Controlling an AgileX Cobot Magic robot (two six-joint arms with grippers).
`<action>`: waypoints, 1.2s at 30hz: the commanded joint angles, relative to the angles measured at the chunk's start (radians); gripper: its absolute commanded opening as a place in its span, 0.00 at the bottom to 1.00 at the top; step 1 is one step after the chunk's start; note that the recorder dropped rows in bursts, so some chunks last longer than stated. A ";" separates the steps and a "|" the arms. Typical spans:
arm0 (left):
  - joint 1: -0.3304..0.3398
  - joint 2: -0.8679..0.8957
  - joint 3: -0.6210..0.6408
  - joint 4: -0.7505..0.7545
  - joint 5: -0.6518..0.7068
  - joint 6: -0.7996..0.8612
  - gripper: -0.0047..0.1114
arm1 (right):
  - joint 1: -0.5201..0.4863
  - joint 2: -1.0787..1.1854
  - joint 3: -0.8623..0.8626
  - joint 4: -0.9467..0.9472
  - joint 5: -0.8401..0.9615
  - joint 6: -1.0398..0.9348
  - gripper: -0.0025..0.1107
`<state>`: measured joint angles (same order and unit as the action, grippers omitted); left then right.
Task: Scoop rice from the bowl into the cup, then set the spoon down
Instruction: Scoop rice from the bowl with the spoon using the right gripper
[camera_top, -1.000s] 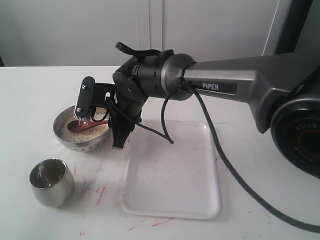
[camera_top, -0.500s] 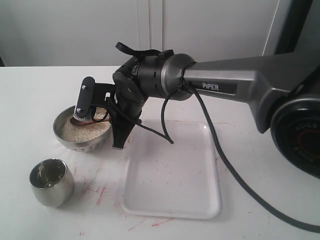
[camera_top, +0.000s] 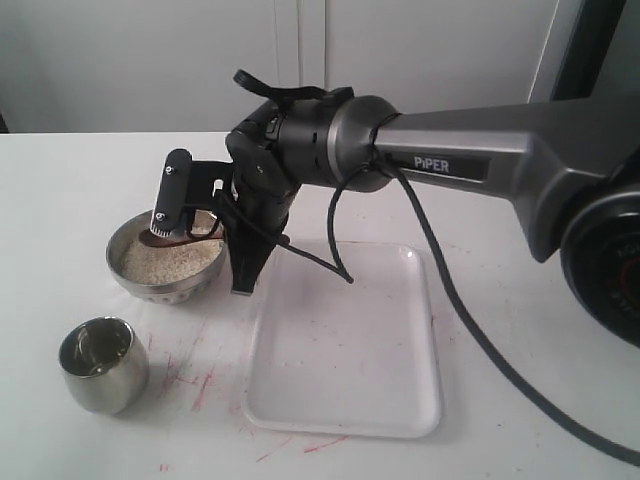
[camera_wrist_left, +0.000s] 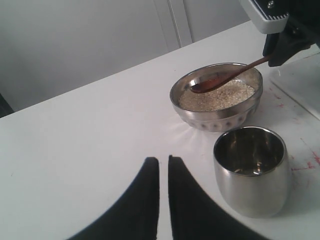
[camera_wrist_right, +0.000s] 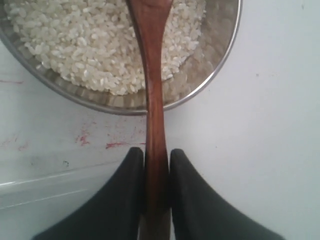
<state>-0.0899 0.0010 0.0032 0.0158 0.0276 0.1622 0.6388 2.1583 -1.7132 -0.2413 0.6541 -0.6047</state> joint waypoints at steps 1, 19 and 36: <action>-0.003 -0.001 -0.003 -0.007 -0.006 -0.001 0.16 | 0.020 -0.034 -0.009 0.001 0.029 -0.079 0.05; -0.003 -0.001 -0.003 -0.007 -0.006 -0.001 0.16 | 0.140 -0.065 -0.009 -0.614 0.180 0.109 0.02; -0.003 -0.001 -0.003 -0.007 -0.006 -0.001 0.16 | 0.230 -0.061 -0.009 -0.844 0.257 0.188 0.02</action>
<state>-0.0899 0.0010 0.0032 0.0158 0.0276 0.1622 0.8608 2.1072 -1.7132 -1.0590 0.8900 -0.4263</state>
